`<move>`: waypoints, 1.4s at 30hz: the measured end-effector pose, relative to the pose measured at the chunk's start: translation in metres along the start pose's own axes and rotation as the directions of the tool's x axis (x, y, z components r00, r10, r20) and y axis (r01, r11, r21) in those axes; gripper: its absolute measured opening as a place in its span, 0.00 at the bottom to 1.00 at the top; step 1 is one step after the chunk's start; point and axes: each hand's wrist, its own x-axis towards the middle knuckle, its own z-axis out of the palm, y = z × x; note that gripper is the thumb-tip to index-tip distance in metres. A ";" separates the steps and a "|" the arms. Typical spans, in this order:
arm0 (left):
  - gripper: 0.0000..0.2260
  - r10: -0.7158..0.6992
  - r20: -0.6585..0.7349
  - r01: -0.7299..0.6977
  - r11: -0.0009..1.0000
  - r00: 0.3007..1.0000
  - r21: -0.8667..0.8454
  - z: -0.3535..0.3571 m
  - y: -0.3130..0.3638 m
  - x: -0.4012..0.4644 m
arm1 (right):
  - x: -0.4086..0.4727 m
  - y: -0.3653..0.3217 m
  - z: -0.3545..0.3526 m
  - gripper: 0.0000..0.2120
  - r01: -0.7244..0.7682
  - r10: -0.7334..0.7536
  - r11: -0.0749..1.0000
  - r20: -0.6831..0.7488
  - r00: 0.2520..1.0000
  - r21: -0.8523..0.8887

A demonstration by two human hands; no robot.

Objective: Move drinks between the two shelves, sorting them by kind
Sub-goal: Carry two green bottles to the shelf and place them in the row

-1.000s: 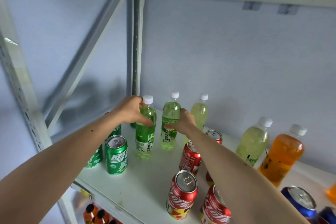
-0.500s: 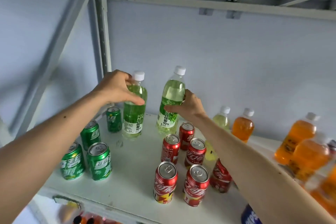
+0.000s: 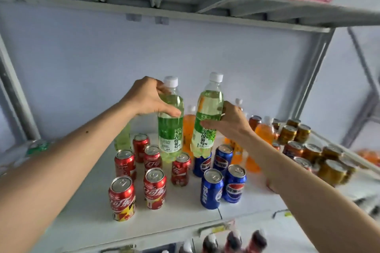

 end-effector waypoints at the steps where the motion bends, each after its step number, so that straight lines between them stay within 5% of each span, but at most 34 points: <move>1: 0.28 0.022 0.015 -0.022 1.000 1.000 -0.006 0.012 0.013 0.001 | -0.008 0.012 -0.013 0.25 -0.009 0.009 1.000 -0.016 1.000 0.000; 6: 0.29 0.105 0.080 -0.103 0.994 0.991 -0.029 0.069 0.080 -0.002 | -0.050 0.066 -0.079 0.33 -0.069 0.065 0.997 -0.101 0.993 -0.032; 14: 0.28 0.164 0.150 -0.145 0.981 0.975 -0.132 0.169 0.196 -0.026 | -0.126 0.146 -0.198 0.18 -0.112 0.099 0.991 -0.153 0.983 -0.080; 20: 0.30 0.208 0.184 -0.174 0.967 0.961 -0.188 0.239 0.273 -0.034 | -0.166 0.207 -0.271 0.22 -0.141 0.128 0.986 -0.154 0.980 -0.084; 28: 0.26 0.310 0.252 -0.268 0.945 0.917 -0.187 0.325 0.364 0.002 | -0.170 0.301 -0.351 0.32 -0.223 0.201 0.971 -0.212 0.956 -0.087; 42: 0.27 0.487 0.342 -0.392 0.866 0.804 -0.310 0.492 0.530 0.091 | -0.158 0.464 -0.516 0.29 -0.318 0.290 0.947 -0.305 0.907 -0.046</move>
